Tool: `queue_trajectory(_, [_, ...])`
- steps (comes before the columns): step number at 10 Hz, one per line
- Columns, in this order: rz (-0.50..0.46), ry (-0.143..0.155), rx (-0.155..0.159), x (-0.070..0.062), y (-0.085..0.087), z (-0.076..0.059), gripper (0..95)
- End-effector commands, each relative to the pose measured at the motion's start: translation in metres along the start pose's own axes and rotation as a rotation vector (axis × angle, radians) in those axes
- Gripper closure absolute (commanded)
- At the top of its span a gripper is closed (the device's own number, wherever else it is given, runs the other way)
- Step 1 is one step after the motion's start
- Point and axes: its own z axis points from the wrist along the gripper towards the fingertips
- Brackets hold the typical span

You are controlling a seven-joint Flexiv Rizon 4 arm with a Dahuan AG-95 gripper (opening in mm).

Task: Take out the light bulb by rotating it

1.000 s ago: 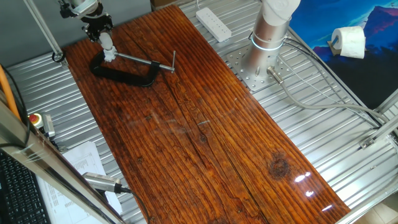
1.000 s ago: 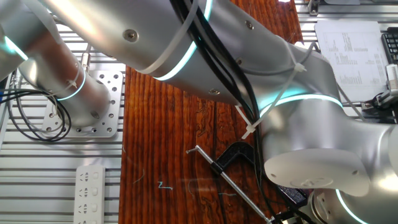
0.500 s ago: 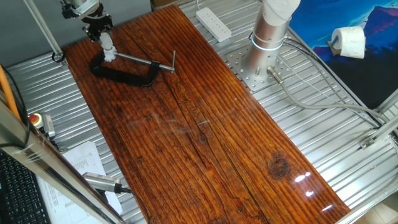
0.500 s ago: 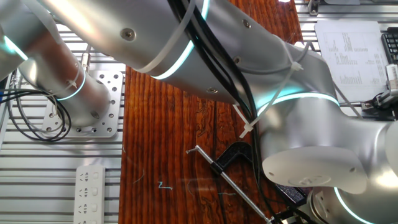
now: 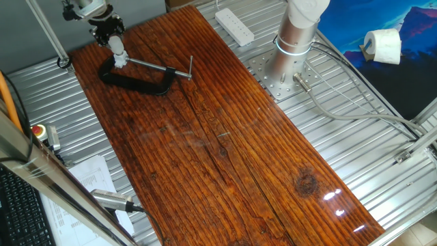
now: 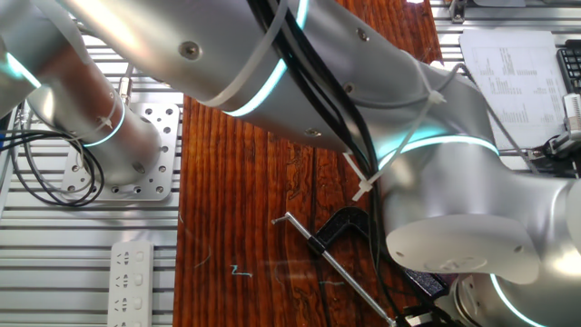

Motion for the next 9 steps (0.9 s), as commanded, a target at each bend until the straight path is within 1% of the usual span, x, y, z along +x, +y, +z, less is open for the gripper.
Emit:
queue_trajectory(1, [-0.005, -0.024, 0.008, 0.0, 0.0, -0.002, 0.0])
queue_trajectory(2, [0.02, -0.025, 0.006, 0.0, -0.003, -0.004, 0.0])
queue_trajectory(5, [0.248, -0.037, 0.004, 0.001, -0.013, -0.012, 0.0])
queue_trajectory(6, [0.402, -0.035, 0.003, 0.001, -0.015, -0.014, 19.0])
queue_trajectory(7, [0.545, -0.032, 0.0, 0.001, -0.015, -0.012, 19.0])
queue_trajectory(8, [0.631, -0.032, -0.003, 0.001, -0.015, -0.011, 19.0])
queue_trajectory(9, [0.727, -0.043, -0.016, 0.001, -0.015, -0.011, 19.0])
